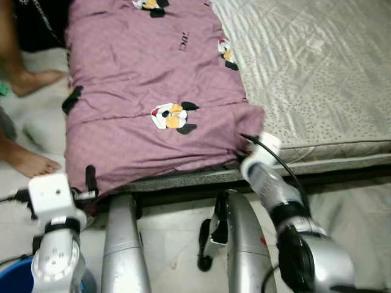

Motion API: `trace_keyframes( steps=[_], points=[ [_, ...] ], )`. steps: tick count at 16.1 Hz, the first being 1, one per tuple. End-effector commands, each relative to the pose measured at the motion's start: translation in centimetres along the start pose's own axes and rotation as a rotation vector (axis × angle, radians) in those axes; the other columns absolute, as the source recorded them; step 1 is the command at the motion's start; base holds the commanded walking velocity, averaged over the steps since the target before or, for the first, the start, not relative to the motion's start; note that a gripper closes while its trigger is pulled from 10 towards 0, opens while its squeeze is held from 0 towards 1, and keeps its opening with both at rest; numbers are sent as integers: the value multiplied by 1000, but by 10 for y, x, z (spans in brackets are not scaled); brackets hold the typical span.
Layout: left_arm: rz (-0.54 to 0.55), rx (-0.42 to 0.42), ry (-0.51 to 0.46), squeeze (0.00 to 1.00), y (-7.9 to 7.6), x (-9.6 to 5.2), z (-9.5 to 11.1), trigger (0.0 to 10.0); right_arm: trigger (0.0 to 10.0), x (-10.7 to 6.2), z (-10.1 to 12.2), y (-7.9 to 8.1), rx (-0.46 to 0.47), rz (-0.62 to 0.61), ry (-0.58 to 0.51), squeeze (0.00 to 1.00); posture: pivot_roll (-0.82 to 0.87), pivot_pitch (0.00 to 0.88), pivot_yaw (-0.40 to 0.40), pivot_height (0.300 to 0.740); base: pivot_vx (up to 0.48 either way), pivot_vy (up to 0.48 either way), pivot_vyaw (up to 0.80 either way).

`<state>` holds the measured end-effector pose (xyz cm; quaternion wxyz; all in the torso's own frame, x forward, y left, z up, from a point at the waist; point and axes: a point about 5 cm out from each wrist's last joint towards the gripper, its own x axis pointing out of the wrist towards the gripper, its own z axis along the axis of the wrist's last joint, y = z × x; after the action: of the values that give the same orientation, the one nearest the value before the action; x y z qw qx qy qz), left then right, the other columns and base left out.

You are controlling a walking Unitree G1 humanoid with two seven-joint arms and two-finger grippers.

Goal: Clean up the room

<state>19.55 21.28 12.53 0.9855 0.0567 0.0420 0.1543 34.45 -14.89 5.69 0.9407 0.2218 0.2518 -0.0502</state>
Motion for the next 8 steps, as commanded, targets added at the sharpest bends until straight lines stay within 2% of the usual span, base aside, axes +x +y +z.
trace_keyframes(
  steps=[1, 4, 7, 8],
  points=[
    [-39, 6, 23, 0, -4, 1, -5, 10000, 0, -5, 3, -19, 26, -62, -10, 0, 107, 210, -53, 556, 0, 0, 0],
    [-88, 18, 3, 0, -8, 19, -2, 10000, 0, -32, 1, -55, 39, -144, -25, 0, 69, 214, -24, 556, 0, 0, 0],
    [-127, 26, 13, 0, -12, 22, -5, 10000, 0, -56, -3, -75, 39, -172, 0, 0, 47, 213, -9, 556, 0, 0, 0],
    [-133, 26, 15, 0, -13, 22, -6, 10000, 0, -58, -5, -76, 33, -166, 6, 0, 43, 211, -8, 556, 0, 0, 0]
  ],
)
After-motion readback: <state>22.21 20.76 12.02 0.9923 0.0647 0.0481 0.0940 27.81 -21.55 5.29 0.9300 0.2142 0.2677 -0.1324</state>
